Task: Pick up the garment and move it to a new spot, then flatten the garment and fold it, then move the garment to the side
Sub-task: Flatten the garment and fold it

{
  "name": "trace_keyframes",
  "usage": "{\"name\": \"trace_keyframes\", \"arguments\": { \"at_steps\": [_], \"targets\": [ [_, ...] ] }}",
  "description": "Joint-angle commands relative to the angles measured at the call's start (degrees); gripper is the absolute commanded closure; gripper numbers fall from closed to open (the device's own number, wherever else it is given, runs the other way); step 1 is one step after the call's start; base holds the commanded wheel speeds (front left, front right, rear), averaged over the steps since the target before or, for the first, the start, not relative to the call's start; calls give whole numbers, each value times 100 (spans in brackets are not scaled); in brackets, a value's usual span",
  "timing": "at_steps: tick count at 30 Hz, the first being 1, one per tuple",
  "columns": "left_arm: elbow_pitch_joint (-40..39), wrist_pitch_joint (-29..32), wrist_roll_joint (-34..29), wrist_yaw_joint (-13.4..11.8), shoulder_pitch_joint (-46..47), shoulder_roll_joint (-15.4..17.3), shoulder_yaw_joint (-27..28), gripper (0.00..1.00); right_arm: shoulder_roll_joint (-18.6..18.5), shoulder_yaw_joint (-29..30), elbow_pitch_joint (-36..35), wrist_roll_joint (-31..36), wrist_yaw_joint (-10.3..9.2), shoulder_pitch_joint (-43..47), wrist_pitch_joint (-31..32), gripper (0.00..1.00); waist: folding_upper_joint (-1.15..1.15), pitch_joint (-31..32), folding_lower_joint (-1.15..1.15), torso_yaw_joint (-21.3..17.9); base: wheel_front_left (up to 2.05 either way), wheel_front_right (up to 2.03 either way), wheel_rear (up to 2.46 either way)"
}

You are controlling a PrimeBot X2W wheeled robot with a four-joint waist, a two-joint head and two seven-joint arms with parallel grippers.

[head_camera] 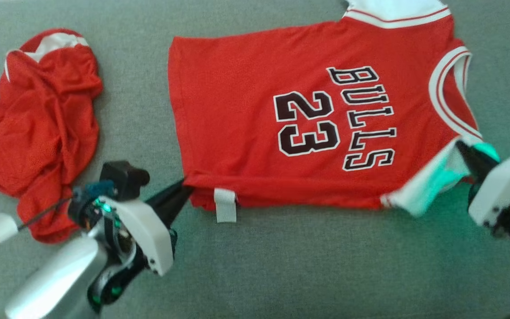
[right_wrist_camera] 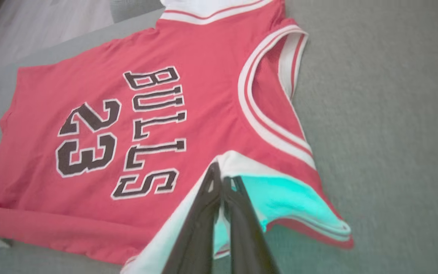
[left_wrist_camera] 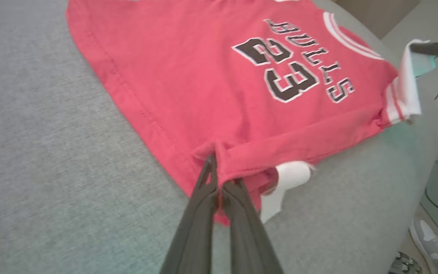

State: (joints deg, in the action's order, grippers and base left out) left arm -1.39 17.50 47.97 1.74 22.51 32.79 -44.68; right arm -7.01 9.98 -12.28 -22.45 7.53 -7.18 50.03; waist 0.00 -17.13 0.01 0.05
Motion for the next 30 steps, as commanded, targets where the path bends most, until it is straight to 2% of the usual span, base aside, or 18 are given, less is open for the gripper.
{"name": "trace_keyframes", "arguments": {
  "at_steps": [1, 11, 12, 13, 14, 19, 24, 30],
  "targets": [
    [162, 55, -22, 52, 478, 47, 279, 100, -170, -120, -10, 160, -4, -561, -5, 100, 0, -200, -1, 50, 0, 0, 0],
    [949, 1, -16, 175, 970, -255, 288, 100, -314, -342, 850, 583, -4, -1561, -465, 100, 0, -351, -1, 96, 0, 0, 0],
    [1004, -23, 1, 169, 977, -295, 295, 65, -319, -351, 901, 597, -4, -1585, -563, 52, 0, -343, -1, 100, 0, 0, 0],
    [1052, -52, 18, 164, 969, -327, 302, 32, -305, -330, 956, 622, -4, -1603, -673, 20, 0, -329, -1, 97, 0, 0, 0],
    [1096, -77, 32, 152, 949, -345, 308, 0, -304, -312, 1014, 663, -4, -1615, -787, 0, 0, -308, -1, 92, 0, 0, 0],
    [1160, -229, 86, 60, 767, -322, 377, 0, -305, -207, 1218, 760, -4, -1577, -1162, 0, 0, -186, -1, 43, 0, 0, 0],
    [747, -467, 296, -157, 243, -190, 563, 0, -373, -152, 1034, 566, -4, -1227, -1259, 0, 0, -24, -1, -35, 0, 0, 0],
    [90, -562, 496, -495, -459, -97, 614, 0, -846, -344, 514, 653, -4, -366, -1030, 0, 0, -98, -1, -88, 0, 0, 0]
  ]
}}
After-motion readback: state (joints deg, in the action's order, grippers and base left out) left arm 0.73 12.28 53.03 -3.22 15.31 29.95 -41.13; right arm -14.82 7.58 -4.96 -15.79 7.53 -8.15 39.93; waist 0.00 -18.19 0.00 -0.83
